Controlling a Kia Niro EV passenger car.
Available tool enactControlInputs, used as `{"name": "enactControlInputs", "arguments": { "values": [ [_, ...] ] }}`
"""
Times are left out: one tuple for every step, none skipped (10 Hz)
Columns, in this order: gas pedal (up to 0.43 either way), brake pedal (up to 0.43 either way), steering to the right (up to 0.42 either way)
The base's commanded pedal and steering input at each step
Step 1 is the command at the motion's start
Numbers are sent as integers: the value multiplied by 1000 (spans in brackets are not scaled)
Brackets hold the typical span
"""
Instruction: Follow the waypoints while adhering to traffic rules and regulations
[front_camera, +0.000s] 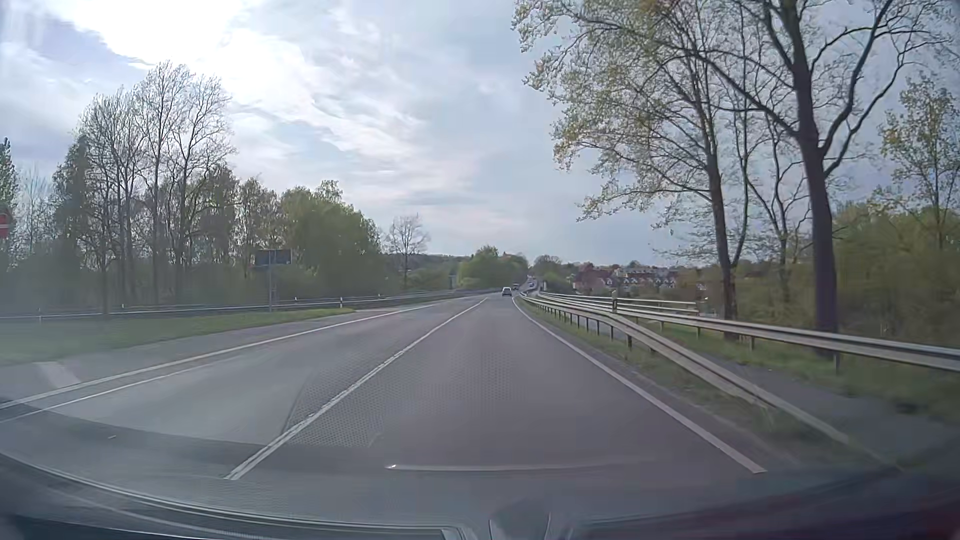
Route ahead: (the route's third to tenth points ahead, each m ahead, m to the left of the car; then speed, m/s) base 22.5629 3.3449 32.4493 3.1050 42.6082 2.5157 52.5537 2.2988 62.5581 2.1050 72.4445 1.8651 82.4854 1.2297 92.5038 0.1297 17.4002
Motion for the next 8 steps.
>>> {"name": "enactControlInputs", "arguments": {
  "values": [
    [87,0,7],
    [87,0,7],
    [87,0,6],
    [87,0,6],
    [87,0,5],
    [87,0,4],
    [87,0,3],
    [87,0,3]
  ]
}}
